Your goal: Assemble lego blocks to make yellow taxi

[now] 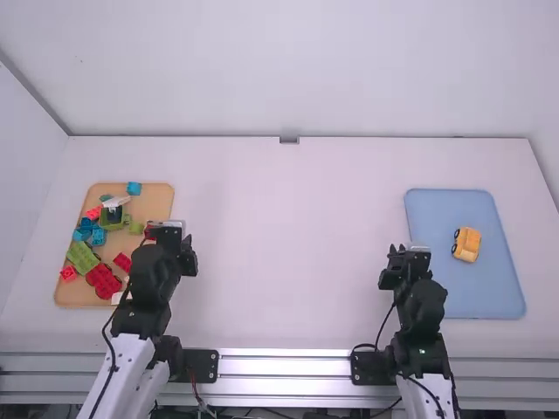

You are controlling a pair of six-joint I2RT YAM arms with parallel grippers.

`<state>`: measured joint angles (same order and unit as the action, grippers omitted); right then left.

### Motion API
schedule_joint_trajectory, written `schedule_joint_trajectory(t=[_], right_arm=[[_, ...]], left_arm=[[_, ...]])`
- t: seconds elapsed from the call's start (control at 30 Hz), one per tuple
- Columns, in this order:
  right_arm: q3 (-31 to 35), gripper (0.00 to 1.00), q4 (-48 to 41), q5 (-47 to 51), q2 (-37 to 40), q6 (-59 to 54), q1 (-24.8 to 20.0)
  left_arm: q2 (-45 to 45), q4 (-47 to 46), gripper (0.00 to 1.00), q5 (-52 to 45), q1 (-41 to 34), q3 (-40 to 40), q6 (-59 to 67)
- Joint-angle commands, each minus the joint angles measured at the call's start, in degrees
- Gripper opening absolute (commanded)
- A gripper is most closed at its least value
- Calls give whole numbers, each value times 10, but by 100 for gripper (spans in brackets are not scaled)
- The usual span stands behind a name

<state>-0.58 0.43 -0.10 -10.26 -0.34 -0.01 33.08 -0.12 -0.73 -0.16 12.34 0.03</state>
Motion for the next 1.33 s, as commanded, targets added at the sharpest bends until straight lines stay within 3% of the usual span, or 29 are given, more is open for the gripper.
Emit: schedule_joint_trajectory(t=[0.0, 0.27, 0.43, 1.3], right_arm=[[6, 14, -4, 1, 24, 3, 0], [6, 4, -4, 1, 82, 3, 0], [6, 0, -4, 1, 103, 3, 0], [6, 0, -4, 1, 103, 3, 0]], left_arm=[[-31, 1, 13, 7, 2, -29, 0], [-114, 1, 0, 7, 2, -113, 0], [-162, 1, 0, 7, 2, -123, 0], [-331, 1, 0, 7, 2, -123, 0]])
